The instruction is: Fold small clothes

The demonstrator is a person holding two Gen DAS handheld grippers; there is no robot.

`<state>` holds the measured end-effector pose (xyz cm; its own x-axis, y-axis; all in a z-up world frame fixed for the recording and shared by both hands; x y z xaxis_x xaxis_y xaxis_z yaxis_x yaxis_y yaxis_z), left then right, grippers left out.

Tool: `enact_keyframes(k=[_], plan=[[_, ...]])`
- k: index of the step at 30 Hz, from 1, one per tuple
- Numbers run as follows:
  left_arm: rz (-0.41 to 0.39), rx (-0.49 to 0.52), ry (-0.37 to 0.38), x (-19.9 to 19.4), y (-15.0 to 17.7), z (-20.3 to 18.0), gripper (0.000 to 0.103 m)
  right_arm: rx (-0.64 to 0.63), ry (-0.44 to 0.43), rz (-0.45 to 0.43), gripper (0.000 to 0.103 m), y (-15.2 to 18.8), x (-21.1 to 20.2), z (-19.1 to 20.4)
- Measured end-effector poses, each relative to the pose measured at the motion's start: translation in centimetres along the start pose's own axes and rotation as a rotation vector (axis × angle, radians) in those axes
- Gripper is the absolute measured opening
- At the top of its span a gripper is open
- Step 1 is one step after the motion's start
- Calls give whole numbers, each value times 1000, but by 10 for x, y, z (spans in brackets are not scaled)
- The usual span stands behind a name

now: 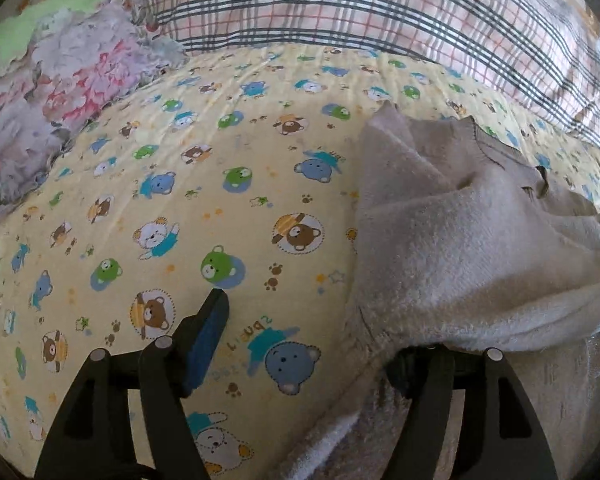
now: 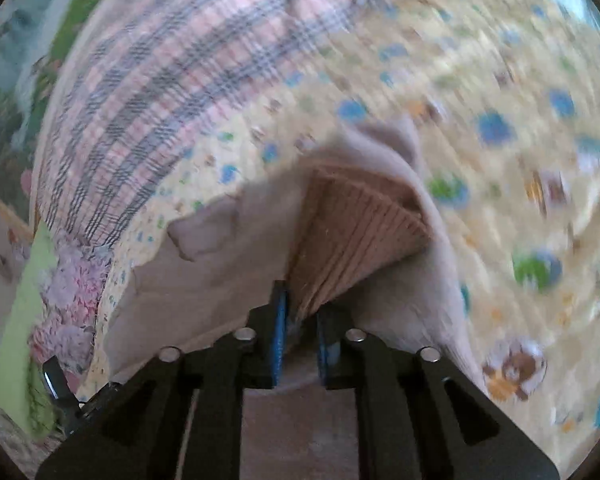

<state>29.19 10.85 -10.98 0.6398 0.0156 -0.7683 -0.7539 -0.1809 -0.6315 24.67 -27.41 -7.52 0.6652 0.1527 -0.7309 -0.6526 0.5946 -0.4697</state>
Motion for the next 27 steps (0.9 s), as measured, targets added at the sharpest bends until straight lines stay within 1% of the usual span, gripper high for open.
enact_keyframes(k=[1,2,4,5,6,7,8,9,10,12,14,15,16,17,18,19,21,22,23,24,25,26,27], plan=[[2,-20,11,0,1,3,71,24,14,-8,32,4,-2,-5],[0,-40,16,0,1,7,71,37,0,-14,34,4,-4,-5],[-4,-72,23,0,1,12,72,54,-28,-29,49,1,-9,-3],[-3,-78,24,1,1,12,72,55,-33,-41,51,0,-12,-2],[-2,-81,22,1,0,12,72,52,-38,-52,52,-2,-14,-1],[-4,-81,16,1,-1,13,72,37,-38,-64,47,-4,-15,3],[-4,-81,12,2,-2,13,72,4,-33,-67,25,-6,-14,7],[-3,-84,14,2,-2,13,72,-34,-21,-79,15,-10,-14,12],[-2,-88,18,2,-2,13,72,-50,-10,-85,14,-11,-15,13],[3,-96,21,2,-1,15,75,-60,2,-96,14,-16,-19,10],[18,-89,10,2,2,14,76,-90,66,-66,15,-12,-15,-1],[20,-82,5,1,4,14,76,-92,88,-47,19,-7,-15,-8],[20,-80,1,0,6,14,78,-85,113,-37,25,0,-18,-18],[22,-82,2,-1,8,14,79,-85,131,-40,30,4,-23,-26],[26,-89,3,-2,10,16,80,-83,145,-48,31,7,-30,-31],[31,-102,6,-4,13,19,81,-76,151,-61,42,8,-38,-36],[27,-114,14,-8,17,21,81,-82,246,-107,60,3,-55,-43],[25,-118,18,-9,19,23,81,-99,253,-135,60,-2,-61,-38],[23,-120,22,-11,21,24,81,-122,234,-160,60,-6,-68,-28],[19,-122,25,-12,22,24,81,-160,193,-173,60,-11,-72,-10],[12,-125,28,-13,23,24,81,-196,151,-171,60,-12,-73,8],[8,-127,28,-13,23,24,81,-246,87,-154,60,-13,-70,34],[7,-127,28,-13,23,24,81,-289,42,-135,60,-12,-65,57]])
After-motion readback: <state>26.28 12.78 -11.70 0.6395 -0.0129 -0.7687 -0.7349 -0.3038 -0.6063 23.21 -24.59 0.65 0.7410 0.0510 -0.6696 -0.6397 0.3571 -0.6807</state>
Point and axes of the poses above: each gripper's, at about its wrist camera, not at the fingertips, and x roughly the way its jaws point, z to its left, y to its underside, the point moved 9 cm from there along x, roughly the way its jaws point, and after that the axes turned 7 degrees about y, right-handed, at the moved point
